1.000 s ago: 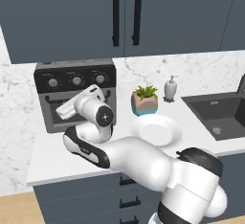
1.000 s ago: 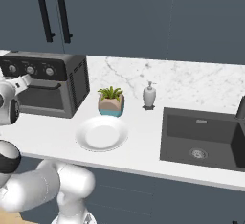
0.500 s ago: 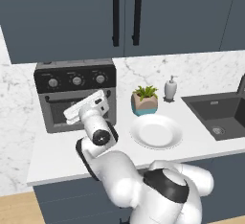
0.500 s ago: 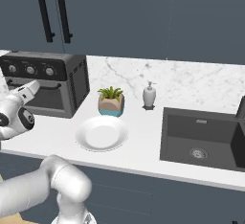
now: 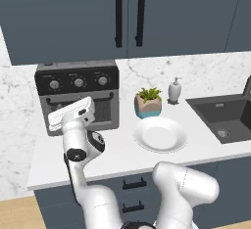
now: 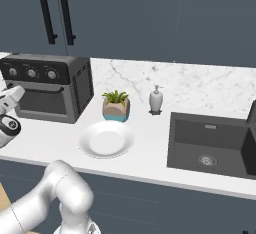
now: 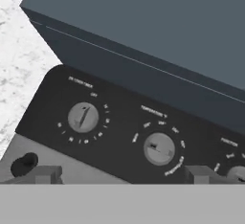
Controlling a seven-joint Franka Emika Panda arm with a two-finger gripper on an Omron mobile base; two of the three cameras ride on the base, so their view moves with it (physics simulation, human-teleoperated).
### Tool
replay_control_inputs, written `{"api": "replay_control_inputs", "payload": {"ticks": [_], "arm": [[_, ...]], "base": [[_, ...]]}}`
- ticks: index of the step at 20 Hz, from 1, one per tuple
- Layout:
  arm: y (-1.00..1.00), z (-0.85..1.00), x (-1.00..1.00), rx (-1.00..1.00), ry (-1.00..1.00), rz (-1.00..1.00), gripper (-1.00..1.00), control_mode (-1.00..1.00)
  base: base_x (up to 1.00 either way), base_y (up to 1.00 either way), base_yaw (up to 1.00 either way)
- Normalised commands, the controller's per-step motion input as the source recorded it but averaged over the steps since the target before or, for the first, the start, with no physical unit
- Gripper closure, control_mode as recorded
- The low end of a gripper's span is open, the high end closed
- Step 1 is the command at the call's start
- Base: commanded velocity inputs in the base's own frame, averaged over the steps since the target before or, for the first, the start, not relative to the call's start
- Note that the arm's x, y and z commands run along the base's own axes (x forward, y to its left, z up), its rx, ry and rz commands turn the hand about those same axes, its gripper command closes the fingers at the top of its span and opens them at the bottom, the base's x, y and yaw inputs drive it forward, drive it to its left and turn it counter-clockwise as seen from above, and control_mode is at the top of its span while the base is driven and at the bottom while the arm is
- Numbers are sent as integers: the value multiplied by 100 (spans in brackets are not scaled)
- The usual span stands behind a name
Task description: Pick up the kebab skewer and baguette bread, and place them inside the toaster oven. Close the toaster oven door and start by setting the timer.
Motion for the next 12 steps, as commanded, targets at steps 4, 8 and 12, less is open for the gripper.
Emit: {"api": "replay_control_inputs", "payload": {"ticks": [4,8,12], "arm": [[42,58,-17,0,0,-6,-100,-100],[17,48,-9,3,0,-2,-100,-100],[0,17,-1,4,0,-1,-100,-100]], "base": [[0,0,0],[0,0,0],[0,0,0]]}}
